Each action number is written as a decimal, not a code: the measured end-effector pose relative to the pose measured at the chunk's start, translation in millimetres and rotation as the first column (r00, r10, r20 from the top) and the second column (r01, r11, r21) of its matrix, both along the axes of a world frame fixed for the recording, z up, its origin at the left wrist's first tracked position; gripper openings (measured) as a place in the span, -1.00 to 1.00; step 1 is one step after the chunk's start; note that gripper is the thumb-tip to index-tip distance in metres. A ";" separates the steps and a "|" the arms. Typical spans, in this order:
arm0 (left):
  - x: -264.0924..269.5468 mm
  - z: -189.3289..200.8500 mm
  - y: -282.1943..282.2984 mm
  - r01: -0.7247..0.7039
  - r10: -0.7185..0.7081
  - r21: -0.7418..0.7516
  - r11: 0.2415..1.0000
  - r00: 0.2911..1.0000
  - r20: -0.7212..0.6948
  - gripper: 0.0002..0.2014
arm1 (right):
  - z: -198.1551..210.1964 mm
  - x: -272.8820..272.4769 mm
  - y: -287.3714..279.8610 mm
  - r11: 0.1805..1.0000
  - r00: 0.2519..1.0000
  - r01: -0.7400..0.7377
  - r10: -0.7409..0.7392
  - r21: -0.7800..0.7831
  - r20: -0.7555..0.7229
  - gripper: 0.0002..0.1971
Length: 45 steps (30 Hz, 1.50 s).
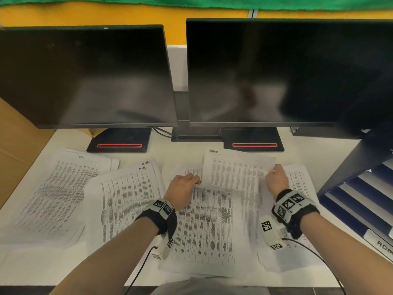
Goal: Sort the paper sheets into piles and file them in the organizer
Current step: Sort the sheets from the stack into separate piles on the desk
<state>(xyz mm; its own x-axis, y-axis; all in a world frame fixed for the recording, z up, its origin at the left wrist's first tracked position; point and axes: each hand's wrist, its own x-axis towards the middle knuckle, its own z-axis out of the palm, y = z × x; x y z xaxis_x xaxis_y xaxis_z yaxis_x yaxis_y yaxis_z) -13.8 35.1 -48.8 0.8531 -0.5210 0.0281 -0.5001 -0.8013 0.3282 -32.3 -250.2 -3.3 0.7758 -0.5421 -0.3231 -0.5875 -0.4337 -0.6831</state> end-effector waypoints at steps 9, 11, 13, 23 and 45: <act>6.3 -4.4 -1.0 0.015 -0.014 0.061 0.998 1.000 -0.021 -0.74 | 1.8 -5.7 -83.8 0.962 0.948 -0.052 -0.037 -0.268 -0.317 -0.70; 7.5 -5.0 -1.5 0.019 -0.018 0.067 0.998 1.000 -0.014 -0.73 | 3.6 -9.5 -85.9 0.961 0.943 -0.007 -0.085 -0.277 -0.321 -0.70; 8.6 -5.3 -1.5 0.017 -0.017 0.072 0.997 1.000 -0.009 -0.74 | 7.2 -12.0 -80.8 0.957 0.952 0.060 -0.140 -0.284 -0.272 -0.62; 8.9 -7.4 -1.0 -0.007 0.006 0.053 0.999 1.000 0.014 -0.74 | -33.5 -37.4 32.9 0.754 0.780 -0.610 0.518 -0.244 -0.351 -0.41; 13.5 -8.3 -3.3 -0.003 0.006 0.152 0.988 1.000 -0.022 -0.76 | -15.1 5.0 17.0 0.769 0.859 -0.488 0.506 -0.414 -0.073 -0.57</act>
